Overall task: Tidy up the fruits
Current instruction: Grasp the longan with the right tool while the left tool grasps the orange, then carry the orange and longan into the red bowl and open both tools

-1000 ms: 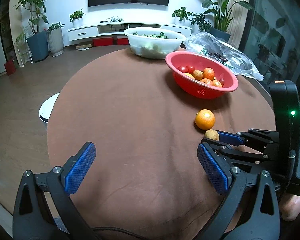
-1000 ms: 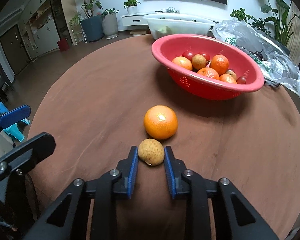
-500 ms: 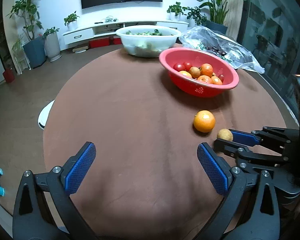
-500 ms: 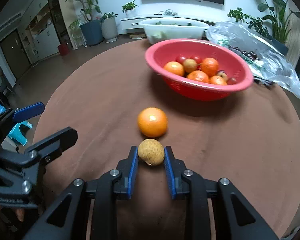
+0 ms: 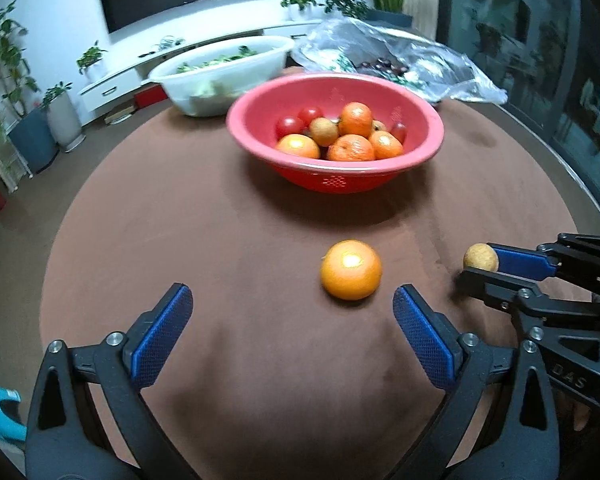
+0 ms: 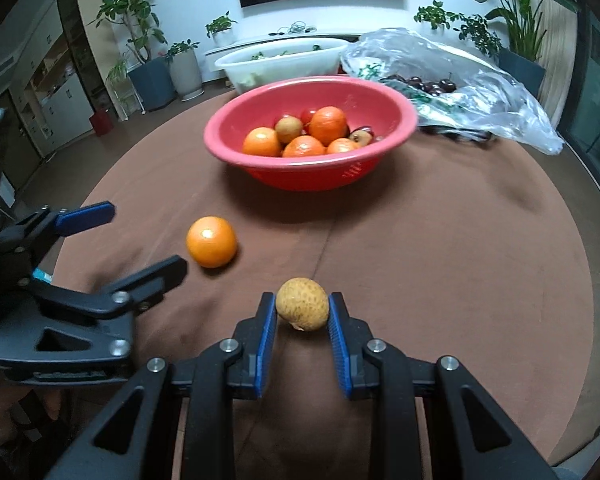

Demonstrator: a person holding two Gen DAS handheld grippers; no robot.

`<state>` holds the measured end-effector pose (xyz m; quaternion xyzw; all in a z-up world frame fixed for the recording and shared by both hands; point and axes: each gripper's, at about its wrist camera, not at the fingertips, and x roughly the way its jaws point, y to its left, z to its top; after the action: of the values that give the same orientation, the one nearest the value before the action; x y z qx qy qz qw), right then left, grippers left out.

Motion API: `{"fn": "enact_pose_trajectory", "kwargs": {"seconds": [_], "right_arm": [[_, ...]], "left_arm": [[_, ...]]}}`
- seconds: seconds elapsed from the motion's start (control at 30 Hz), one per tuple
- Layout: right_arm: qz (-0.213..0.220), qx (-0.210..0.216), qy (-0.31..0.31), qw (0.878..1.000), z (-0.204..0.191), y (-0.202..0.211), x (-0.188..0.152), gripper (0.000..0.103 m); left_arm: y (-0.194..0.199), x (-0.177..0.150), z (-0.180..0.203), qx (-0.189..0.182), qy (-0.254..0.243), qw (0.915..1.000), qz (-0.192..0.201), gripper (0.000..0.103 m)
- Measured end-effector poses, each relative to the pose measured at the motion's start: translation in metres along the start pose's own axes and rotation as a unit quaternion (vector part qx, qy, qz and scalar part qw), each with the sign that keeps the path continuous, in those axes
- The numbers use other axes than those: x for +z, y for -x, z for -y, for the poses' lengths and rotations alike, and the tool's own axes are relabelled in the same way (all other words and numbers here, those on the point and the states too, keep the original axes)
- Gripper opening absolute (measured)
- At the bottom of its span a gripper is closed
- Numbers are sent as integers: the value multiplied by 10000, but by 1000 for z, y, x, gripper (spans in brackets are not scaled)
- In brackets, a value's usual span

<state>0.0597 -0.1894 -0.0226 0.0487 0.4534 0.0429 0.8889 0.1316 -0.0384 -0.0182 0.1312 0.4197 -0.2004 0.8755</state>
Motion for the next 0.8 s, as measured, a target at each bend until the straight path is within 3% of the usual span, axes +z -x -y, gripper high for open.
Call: {"fn": "enact_pose_trajectory", "kwargs": {"seconds": [0.17, 0.53, 0.8], "right_arm": [[32, 23, -56, 10000, 6, 1, 0, 29], [55, 51, -110, 9999, 11, 3, 0, 29], [72, 60, -119, 9999, 12, 3, 1, 29]], "left_arm": [[-23, 9, 8, -143, -97, 9996, -237, 77], [-33, 9, 23, -413, -249, 9983, -322, 38], [-29, 7, 19, -523, -144, 9983, -225, 35]]}}
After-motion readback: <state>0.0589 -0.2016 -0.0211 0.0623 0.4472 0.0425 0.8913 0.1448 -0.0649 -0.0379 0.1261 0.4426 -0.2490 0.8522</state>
